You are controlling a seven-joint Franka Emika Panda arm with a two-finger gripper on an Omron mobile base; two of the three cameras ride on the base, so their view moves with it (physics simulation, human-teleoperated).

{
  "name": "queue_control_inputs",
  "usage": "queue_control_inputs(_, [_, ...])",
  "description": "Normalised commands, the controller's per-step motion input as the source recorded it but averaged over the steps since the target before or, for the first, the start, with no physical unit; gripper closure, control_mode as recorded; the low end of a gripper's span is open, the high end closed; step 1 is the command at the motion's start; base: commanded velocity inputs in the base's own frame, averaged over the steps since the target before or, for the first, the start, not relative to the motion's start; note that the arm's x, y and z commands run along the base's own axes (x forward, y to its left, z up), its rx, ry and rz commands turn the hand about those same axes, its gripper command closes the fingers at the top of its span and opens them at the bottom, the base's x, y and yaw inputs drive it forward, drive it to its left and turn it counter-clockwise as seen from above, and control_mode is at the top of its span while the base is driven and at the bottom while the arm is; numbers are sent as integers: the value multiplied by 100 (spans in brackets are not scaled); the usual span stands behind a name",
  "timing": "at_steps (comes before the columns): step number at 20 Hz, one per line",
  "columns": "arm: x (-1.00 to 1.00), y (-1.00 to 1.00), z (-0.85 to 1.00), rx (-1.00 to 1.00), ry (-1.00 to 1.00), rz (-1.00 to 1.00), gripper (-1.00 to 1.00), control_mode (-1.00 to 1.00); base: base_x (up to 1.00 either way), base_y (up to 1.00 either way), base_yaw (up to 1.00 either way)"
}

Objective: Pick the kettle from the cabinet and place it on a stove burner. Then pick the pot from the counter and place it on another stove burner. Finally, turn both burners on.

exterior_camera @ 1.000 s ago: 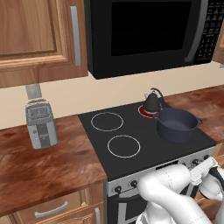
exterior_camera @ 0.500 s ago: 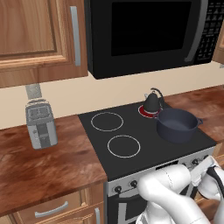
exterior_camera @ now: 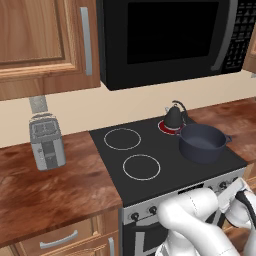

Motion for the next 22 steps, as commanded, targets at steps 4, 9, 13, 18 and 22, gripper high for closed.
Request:
queue_control_inputs(4, [-5, 0, 0, 2, 0, 0, -100, -100, 0, 0, 0])
queue_control_inputs(9, [-15, -3, 0, 0, -1, 1, -100, -100, 0, 0, 0])
queue_control_inputs(13, [-27, -10, 1, 0, -7, 2, -100, -100, 0, 0, 0])
queue_control_inputs(18, [-41, -5, 16, 0, -9, 1, -100, -100, 0, 0, 0])
queue_control_inputs(22, [-42, -7, 25, 0, -5, 0, -100, -100, 0, 0, 0])
